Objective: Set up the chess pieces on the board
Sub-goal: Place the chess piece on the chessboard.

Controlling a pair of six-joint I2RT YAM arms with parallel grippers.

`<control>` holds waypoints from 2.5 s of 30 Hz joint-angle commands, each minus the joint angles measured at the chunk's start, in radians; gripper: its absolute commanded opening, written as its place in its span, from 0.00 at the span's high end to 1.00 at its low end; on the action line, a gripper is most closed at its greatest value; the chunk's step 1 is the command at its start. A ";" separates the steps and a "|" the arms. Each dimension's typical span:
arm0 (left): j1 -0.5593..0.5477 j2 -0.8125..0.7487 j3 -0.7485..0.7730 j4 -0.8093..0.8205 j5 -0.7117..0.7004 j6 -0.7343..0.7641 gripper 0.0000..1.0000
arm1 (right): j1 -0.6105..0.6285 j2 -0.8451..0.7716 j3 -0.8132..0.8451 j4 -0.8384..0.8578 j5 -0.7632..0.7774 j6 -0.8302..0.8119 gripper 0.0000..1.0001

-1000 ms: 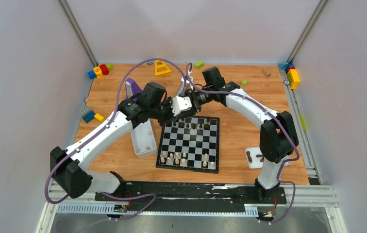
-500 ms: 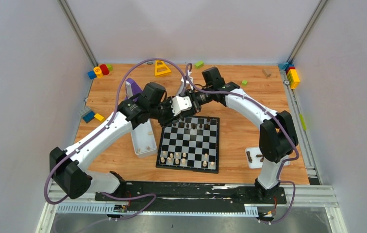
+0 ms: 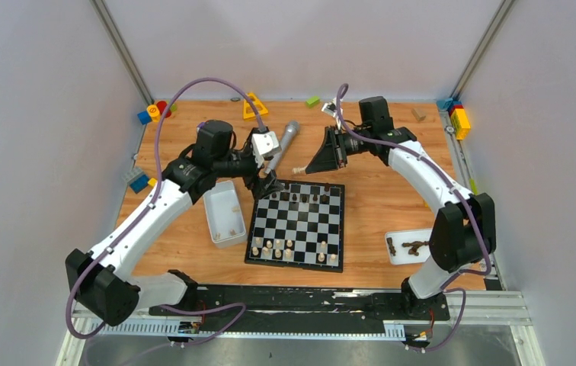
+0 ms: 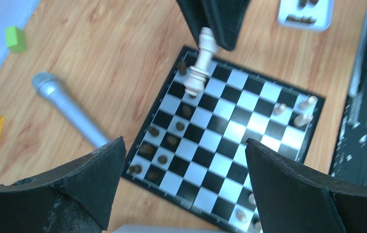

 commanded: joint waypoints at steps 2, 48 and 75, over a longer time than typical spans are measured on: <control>0.071 0.056 0.026 0.223 0.312 -0.246 0.01 | -0.011 -0.113 -0.037 0.105 -0.100 0.020 1.00; 0.090 0.184 -0.099 0.826 0.660 -0.728 0.65 | -0.026 -0.138 -0.088 0.335 -0.157 0.216 1.00; -0.225 0.315 0.268 -0.388 -0.149 0.154 0.90 | -0.347 -0.434 -0.285 0.134 0.048 -0.053 0.44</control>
